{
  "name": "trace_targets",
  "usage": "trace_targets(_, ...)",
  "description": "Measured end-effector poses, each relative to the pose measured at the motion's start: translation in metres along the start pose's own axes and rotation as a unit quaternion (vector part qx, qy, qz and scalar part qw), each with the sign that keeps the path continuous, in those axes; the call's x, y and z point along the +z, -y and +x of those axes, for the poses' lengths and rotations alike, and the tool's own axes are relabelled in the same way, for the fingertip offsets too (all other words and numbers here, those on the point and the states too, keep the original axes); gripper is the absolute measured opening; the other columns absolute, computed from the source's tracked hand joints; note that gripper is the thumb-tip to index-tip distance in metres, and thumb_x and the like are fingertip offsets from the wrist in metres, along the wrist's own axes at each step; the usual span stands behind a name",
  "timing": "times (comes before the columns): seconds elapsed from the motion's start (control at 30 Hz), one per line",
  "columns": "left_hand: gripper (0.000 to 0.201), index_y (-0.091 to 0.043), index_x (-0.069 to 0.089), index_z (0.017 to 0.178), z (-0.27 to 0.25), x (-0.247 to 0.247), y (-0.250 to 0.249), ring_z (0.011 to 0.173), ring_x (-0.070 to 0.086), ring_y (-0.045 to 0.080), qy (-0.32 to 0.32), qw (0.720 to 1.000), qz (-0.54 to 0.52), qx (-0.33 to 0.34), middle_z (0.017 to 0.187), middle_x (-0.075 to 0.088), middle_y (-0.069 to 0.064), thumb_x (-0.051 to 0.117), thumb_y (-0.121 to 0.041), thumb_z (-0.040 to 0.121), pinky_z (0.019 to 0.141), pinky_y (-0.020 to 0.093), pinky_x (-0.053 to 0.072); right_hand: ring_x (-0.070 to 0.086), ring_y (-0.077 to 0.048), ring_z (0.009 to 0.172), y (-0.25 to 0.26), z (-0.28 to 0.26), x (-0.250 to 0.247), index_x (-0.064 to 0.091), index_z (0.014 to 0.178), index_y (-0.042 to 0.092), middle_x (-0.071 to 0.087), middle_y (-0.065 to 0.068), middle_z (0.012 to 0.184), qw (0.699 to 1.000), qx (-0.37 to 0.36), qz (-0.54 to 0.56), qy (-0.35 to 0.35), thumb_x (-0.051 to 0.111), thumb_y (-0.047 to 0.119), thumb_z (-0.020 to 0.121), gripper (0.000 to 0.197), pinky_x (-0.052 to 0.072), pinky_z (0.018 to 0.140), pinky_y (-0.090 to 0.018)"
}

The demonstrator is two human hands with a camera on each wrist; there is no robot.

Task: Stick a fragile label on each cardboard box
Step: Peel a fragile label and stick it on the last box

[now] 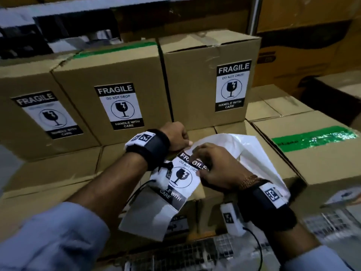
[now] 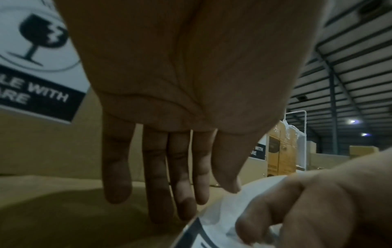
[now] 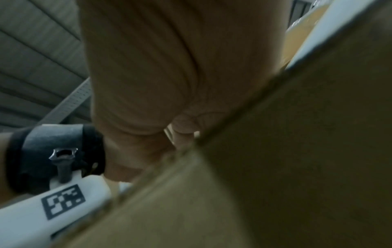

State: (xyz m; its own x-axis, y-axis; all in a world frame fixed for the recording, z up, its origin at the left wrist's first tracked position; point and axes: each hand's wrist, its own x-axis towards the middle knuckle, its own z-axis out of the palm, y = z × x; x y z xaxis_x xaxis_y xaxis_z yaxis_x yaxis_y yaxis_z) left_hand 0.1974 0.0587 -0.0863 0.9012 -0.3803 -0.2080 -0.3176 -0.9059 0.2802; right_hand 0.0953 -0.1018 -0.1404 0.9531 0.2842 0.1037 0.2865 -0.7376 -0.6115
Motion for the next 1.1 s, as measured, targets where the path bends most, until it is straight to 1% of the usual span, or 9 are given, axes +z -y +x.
trace_targets(0.13, 0.02, -0.014, 0.078, 0.089, 0.017, 0.005, 0.011, 0.078, 0.065, 0.011, 0.024, 0.999, -0.032, 0.005, 0.084, 0.073, -0.009, 0.082, -0.034, 0.087, 0.061, 0.024, 0.046, 0.061, -0.014, 0.108, 0.003, -0.001, 0.003, 0.075, 0.114, 0.022, 0.065, 0.003, 0.118, 1.0, 0.022, 0.001, -0.014, 0.073, 0.02, 0.073, 0.041, 0.054, 0.095, -0.033)
trace_targets(0.23, 0.016, -0.021, 0.073, 0.089, 0.021, 0.004, 0.017, 0.077, 0.062, 0.014, 0.047, 0.998, -0.043, 0.007, 0.083, 0.068, -0.008, 0.08, -0.036, 0.089, 0.072, 0.026, 0.05, 0.062, -0.013, 0.105, 0.005, -0.001, 0.004, 0.073, 0.116, 0.019, 0.066, 0.003, 0.116, 0.999, 0.027, -0.003, -0.03, 0.076, 0.016, 0.073, 0.043, 0.054, 0.094, -0.03)
trace_targets(0.33, 0.024, -0.017, 0.077, 0.09, 0.023, 0.003, 0.021, 0.082, 0.068, 0.012, 0.067, 0.996, -0.06, -0.004, 0.086, 0.075, -0.01, 0.078, -0.041, 0.09, 0.08, 0.027, 0.055, 0.061, -0.012, 0.105, 0.005, 0.002, 0.007, 0.072, 0.12, 0.017, 0.067, 0.002, 0.116, 0.998, 0.04, -0.01, -0.053, 0.08, 0.016, 0.078, 0.044, 0.052, 0.093, -0.024)
trace_targets(0.47, 0.019, -0.011, 0.077, 0.087, 0.021, 0.002, 0.022, 0.06, 0.056, 0.022, 0.116, 0.972, -0.203, -0.039, 0.07, 0.068, 0.006, 0.073, -0.027, 0.095, 0.059, 0.031, 0.046, 0.059, -0.011, 0.105, 0.002, 0.011, 0.017, 0.071, 0.118, 0.017, 0.069, 0.003, 0.115, 0.99, 0.046, -0.009, -0.133, 0.074, 0.025, 0.09, 0.029, 0.039, 0.082, -0.005)
trace_targets(0.57, 0.016, -0.007, 0.075, 0.083, 0.023, 0.0, 0.024, 0.051, 0.043, 0.02, 0.148, 0.952, -0.26, -0.058, 0.068, 0.059, 0.013, 0.069, -0.019, 0.092, 0.054, 0.03, 0.035, 0.058, -0.014, 0.103, 0.002, 0.017, 0.026, 0.07, 0.108, 0.024, 0.068, 0.007, 0.108, 0.981, 0.045, -0.021, -0.19, 0.073, 0.037, 0.09, 0.022, 0.044, 0.085, -0.02)
trace_targets(0.67, 0.013, -0.013, 0.068, 0.074, 0.025, -0.003, 0.023, 0.05, 0.043, 0.018, 0.161, 0.943, -0.285, -0.066, 0.066, 0.056, 0.008, 0.069, -0.018, 0.086, 0.051, 0.026, 0.028, 0.055, -0.016, 0.104, 0.004, 0.018, 0.03, 0.069, 0.108, 0.025, 0.066, 0.009, 0.107, 0.969, 0.054, -0.039, -0.237, 0.078, 0.043, 0.085, 0.03, 0.046, 0.092, -0.034)
trace_targets(0.8, 0.013, -0.018, 0.069, 0.076, 0.032, -0.003, 0.03, 0.056, 0.045, 0.015, 0.191, 0.916, -0.348, -0.051, 0.064, 0.052, 0.0, 0.072, -0.026, 0.086, 0.044, 0.022, 0.03, 0.054, -0.016, 0.102, 0.004, 0.017, 0.031, 0.068, 0.107, 0.027, 0.064, 0.011, 0.106, 0.961, 0.051, -0.023, -0.271, 0.082, 0.046, 0.08, 0.035, 0.047, 0.093, -0.039)
trace_targets(1.0, 0.038, -0.02, 0.065, 0.057, 0.036, -0.004, 0.033, 0.048, 0.042, 0.009, 0.253, 0.883, -0.393, -0.047, 0.053, 0.047, -0.008, 0.062, -0.029, 0.094, 0.039, 0.02, 0.031, 0.055, -0.018, 0.103, 0.006, 0.018, 0.033, 0.068, 0.105, 0.026, 0.063, 0.01, 0.106, 0.952, 0.041, -0.015, -0.304, 0.083, 0.039, 0.079, 0.033, 0.046, 0.094, -0.042)
trace_targets(1.1, 0.027, -0.02, 0.064, 0.066, 0.036, -0.006, 0.032, 0.045, 0.04, 0.01, 0.242, 0.874, -0.418, -0.054, 0.054, 0.042, -0.008, 0.064, -0.026, 0.092, 0.039, 0.02, 0.032, 0.055, -0.016, 0.102, 0.009, 0.018, 0.033, 0.072, 0.106, 0.023, 0.063, 0.01, 0.105, 0.948, 0.034, -0.014, -0.315, 0.086, 0.033, 0.078, 0.032, 0.048, 0.091, -0.039)
